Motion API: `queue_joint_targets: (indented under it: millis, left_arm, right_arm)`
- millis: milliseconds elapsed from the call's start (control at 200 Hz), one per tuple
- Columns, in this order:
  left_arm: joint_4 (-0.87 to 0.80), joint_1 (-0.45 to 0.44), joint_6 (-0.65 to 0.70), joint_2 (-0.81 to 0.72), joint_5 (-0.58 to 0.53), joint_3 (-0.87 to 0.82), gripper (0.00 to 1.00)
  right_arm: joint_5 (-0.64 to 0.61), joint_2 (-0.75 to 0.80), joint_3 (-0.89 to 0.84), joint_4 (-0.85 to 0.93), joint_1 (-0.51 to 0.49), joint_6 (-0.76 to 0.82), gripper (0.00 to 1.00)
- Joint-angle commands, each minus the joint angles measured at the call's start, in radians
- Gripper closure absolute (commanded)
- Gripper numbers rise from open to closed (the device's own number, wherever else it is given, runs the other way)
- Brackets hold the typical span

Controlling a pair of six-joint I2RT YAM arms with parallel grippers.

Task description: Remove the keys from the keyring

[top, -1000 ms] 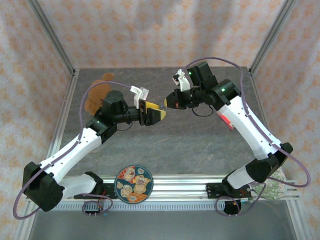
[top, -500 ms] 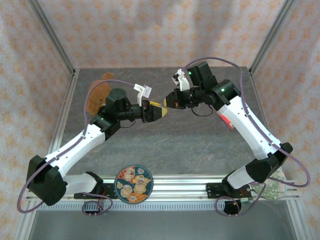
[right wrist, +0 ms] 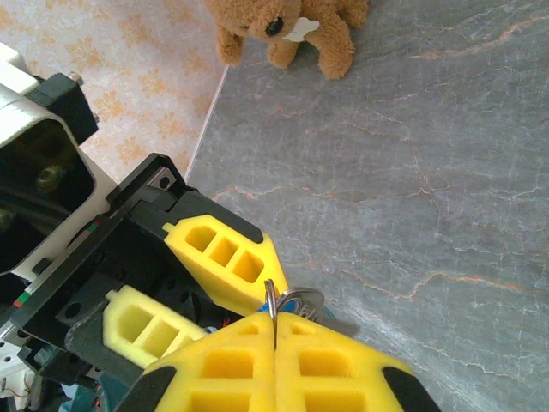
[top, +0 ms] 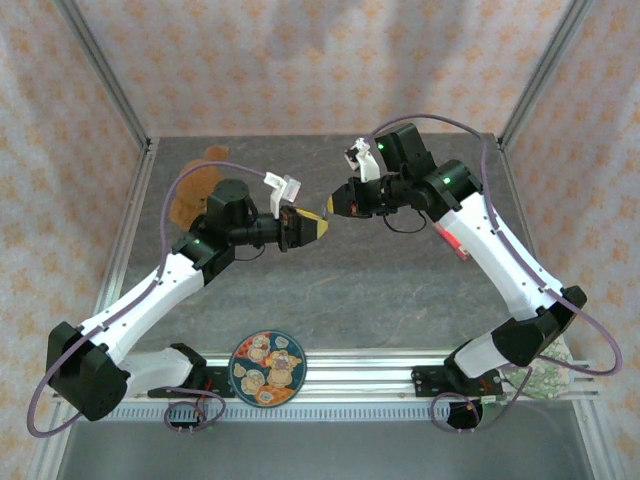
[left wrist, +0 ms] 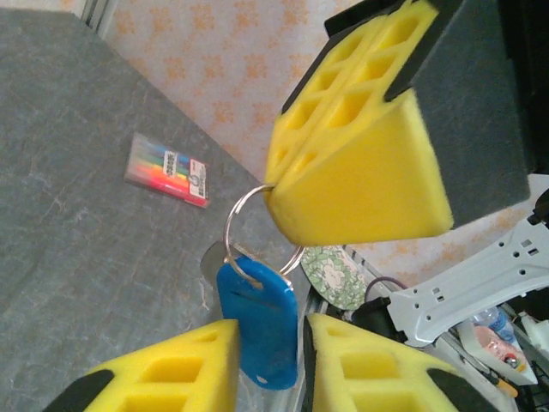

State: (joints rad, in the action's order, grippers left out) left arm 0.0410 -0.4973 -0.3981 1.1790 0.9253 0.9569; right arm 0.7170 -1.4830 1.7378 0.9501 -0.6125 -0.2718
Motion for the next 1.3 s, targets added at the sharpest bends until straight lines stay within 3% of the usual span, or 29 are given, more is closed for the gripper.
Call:
queue_joint_targets:
  millis: [0, 200, 285, 310, 365, 475, 616, 1111, 1186, 1296]
  left_arm:
    - [-0.033, -0.005, 0.033, -0.026, -0.011, 0.025, 0.81]
    - [-0.056, -0.005, 0.053, -0.028, -0.026, 0.032, 0.96]
    - [-0.067, -0.005, 0.062, -0.037, -0.052, 0.03, 0.96]
    - [-0.069, -0.006, 0.064, -0.038, -0.061, 0.03, 0.91]
    - [-0.067, -0.005, 0.065, -0.042, -0.077, 0.027, 0.68]
    - [-0.034, -0.005, 0.053, -0.044, -0.079, 0.019, 0.34]
    - [0.013, -0.006, 0.029, -0.029, -0.063, 0.025, 0.25]
    - [0.104, -0.023, -0.021, 0.052, 0.009, 0.075, 0.19]
    - [0.112, -0.028, -0.029, 0.062, 0.025, 0.078, 0.23]
    - [0.113, -0.029, -0.041, 0.069, 0.049, 0.077, 0.37]
  right_arm:
    - [-0.013, 0.039, -0.005, -0.008, -0.004, 0.003, 1.0]
    - [-0.011, 0.041, -0.004, -0.01, -0.004, 0.003, 1.0]
    - [-0.011, 0.041, -0.004, -0.012, -0.004, 0.001, 1.0]
    - [-0.009, 0.041, -0.004, -0.012, -0.004, 0.001, 1.0]
    - [-0.009, 0.041, -0.003, -0.011, -0.004, 0.002, 1.0]
    - [0.0, 0.041, -0.001, -0.013, -0.004, 0.002, 1.0]
    - [0.011, 0.039, -0.001, -0.017, -0.005, -0.003, 1.0]
    - [0.044, 0.041, -0.006, -0.034, -0.004, -0.012, 1.0]
    - [0.043, 0.041, -0.008, -0.036, -0.004, -0.012, 1.0]
    - [0.032, 0.045, -0.007, -0.034, -0.004, -0.009, 1.0]
